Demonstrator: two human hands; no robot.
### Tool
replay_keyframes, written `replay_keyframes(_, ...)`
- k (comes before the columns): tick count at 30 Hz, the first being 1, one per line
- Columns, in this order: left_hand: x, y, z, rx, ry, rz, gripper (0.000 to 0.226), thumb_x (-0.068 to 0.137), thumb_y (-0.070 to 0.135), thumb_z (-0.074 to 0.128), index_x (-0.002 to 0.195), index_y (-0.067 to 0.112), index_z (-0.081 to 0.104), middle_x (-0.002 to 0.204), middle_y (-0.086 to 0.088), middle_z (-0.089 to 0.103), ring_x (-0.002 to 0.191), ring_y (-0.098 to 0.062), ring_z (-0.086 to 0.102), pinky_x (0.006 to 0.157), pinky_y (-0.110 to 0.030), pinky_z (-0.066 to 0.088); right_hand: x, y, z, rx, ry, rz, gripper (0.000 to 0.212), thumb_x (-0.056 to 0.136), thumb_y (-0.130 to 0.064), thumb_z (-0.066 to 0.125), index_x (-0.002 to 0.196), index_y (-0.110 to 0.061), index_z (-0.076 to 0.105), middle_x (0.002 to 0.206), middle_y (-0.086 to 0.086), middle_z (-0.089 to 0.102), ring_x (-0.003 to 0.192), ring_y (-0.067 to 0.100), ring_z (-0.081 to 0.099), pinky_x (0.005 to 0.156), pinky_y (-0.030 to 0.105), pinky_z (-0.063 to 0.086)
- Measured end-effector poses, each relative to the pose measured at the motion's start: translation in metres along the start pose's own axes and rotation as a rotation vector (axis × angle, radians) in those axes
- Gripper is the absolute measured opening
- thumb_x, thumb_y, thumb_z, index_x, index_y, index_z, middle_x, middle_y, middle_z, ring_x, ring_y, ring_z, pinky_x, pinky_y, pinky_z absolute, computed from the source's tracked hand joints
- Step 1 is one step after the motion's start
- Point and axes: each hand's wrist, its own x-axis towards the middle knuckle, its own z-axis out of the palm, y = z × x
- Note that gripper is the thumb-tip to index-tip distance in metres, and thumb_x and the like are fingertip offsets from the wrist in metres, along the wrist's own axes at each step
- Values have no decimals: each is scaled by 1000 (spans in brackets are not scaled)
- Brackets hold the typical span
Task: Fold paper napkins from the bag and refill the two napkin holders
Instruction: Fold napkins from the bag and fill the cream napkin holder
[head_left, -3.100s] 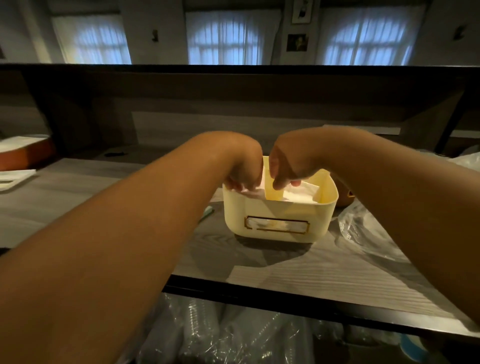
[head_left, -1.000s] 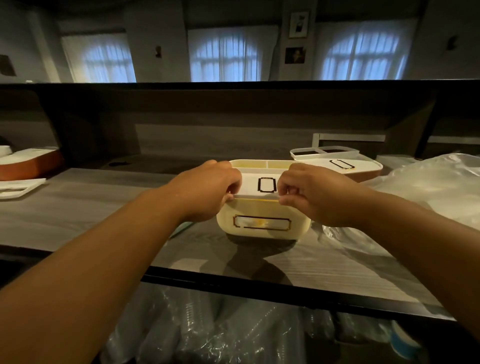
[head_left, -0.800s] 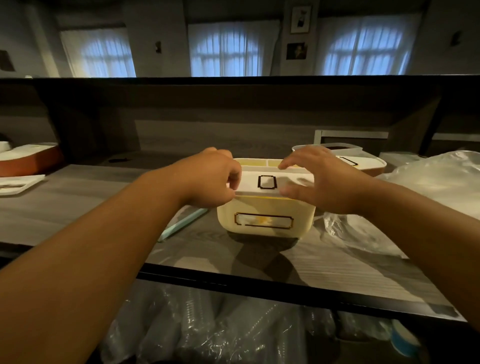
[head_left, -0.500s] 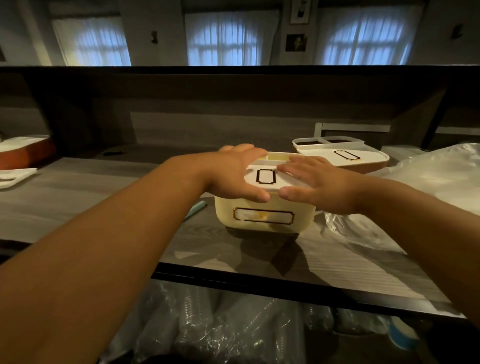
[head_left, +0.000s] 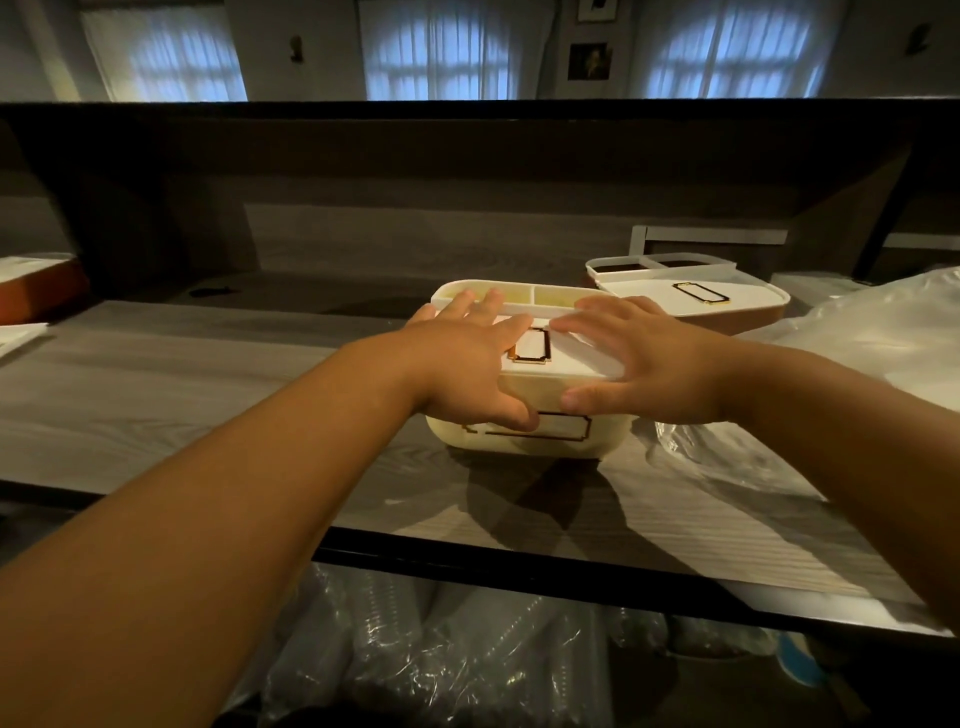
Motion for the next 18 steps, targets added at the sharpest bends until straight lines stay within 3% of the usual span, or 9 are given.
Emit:
replay_keyframes(9,7,-5,1,7,25,-25,115,79,79,56,160,27,-7,167,0,-14,154,-27,-12,124,-52,3,10,2,2,-19,38,-21,84,85,-70,54,156,-41,20,166,-14,8,152,13,5,120,40,15)
replay_keyframes(18,40,-43,-5,25,-4,-90,115,80,74,60,160,21,-4,168,-3,-12,154,-27,-10,124,-50,7,73,3,5,-107,18,17,91,82,-80,49,156,-48,8,168,-12,-4,154,20,-1,121,49,11)
